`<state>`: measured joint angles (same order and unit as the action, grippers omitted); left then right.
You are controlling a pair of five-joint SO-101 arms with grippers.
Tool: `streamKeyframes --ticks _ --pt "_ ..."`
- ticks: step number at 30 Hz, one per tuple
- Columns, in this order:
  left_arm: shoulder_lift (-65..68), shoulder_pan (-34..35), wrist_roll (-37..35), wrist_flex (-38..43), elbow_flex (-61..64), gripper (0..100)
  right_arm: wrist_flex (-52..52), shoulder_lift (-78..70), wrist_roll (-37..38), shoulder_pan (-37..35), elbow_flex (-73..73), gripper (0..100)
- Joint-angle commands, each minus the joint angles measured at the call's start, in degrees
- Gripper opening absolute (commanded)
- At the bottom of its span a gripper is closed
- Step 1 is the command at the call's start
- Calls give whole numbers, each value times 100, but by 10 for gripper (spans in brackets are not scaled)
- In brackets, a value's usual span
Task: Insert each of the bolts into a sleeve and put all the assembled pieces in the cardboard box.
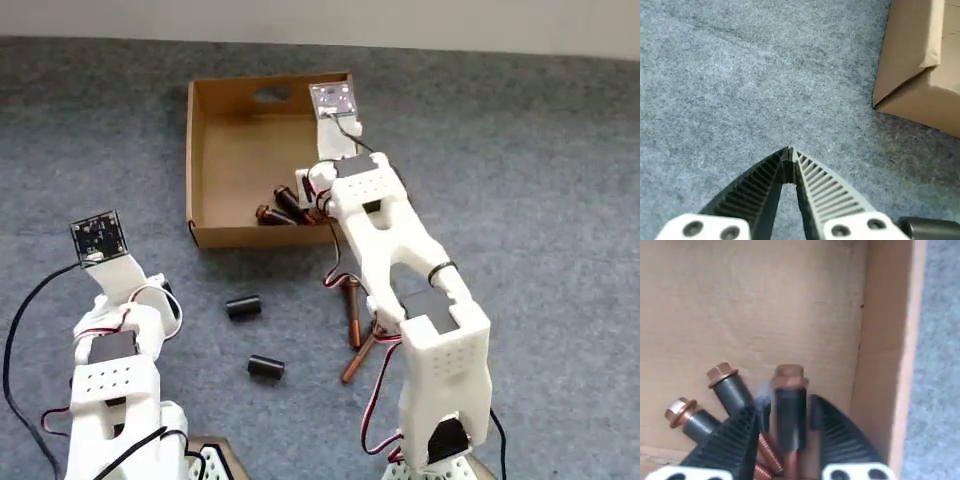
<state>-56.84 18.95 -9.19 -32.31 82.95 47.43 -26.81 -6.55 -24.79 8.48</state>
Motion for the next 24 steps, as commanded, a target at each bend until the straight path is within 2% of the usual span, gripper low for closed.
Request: streamKeyframes --ticks 1,9,14,20,24 --pt "-110 -57 -18 53 -40 34 22 75 53 -84 259 142" --pt "-110 -57 -18 53 -40 34 22 189 53 -75 453 142" --pt "-110 -57 -18 53 -40 34 198 822 53 22 558 142" --pt "-110 -57 -18 62 -40 34 734 1789 53 541 514 142" --pt "-110 -57 -18 62 -40 34 743 1613 53 857 435 142"
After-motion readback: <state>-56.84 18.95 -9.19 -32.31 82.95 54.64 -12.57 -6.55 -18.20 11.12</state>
